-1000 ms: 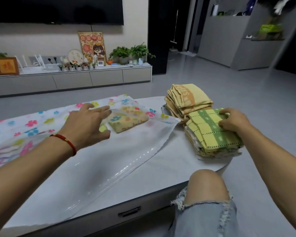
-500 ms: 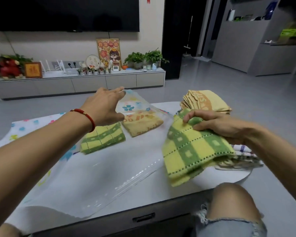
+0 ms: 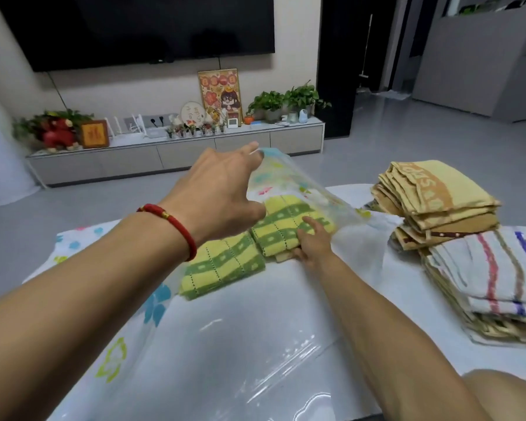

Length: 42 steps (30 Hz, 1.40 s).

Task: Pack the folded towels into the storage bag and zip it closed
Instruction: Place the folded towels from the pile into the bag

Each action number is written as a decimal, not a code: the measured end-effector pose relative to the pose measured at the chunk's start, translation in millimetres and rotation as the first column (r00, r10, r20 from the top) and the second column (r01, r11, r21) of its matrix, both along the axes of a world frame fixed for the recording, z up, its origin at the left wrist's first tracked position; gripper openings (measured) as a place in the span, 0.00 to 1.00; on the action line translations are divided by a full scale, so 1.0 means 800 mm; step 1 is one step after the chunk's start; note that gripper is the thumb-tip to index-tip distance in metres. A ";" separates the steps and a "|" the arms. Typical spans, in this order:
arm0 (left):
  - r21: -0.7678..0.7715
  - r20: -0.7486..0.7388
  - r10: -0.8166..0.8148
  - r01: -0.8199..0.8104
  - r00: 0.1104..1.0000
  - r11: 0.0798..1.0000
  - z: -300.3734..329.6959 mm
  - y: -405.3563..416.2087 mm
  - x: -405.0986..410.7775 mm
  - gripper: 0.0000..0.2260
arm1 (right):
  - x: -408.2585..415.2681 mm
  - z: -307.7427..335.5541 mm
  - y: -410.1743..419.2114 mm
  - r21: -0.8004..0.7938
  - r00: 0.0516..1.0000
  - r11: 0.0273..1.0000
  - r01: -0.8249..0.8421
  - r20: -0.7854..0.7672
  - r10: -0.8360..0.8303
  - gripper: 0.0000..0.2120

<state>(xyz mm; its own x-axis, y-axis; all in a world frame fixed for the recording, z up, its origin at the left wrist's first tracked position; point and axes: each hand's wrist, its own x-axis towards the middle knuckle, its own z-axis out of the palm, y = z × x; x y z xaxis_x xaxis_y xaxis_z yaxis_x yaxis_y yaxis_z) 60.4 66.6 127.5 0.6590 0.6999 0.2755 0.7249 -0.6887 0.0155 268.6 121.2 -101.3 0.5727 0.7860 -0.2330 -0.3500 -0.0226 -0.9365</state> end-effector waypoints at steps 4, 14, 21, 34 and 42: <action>-0.004 0.021 0.005 -0.005 1.000 1.000 0.002 0.000 -0.005 0.34 | 0.012 -0.009 0.016 -0.019 0.976 0.999 0.031 0.218 -0.026 0.18; -0.004 0.017 0.011 -0.011 1.000 1.000 -0.022 0.000 -0.004 0.33 | 0.041 0.005 0.002 -0.123 0.955 0.991 -0.053 0.283 0.086 0.21; -0.062 -0.004 0.057 -0.057 0.998 0.996 -0.039 -0.002 0.019 0.31 | 0.043 0.047 -0.105 -0.333 0.731 0.921 -0.201 0.575 0.367 0.19; -0.025 -0.060 -0.089 0.088 0.994 0.996 -0.062 0.011 0.077 0.29 | 0.263 0.159 -0.196 -0.201 0.395 0.945 0.258 0.914 0.086 0.11; -0.019 0.023 -0.060 0.061 0.998 0.998 -0.057 0.026 0.098 0.32 | 0.380 0.130 -0.097 -0.588 0.373 0.722 0.365 0.803 0.465 0.25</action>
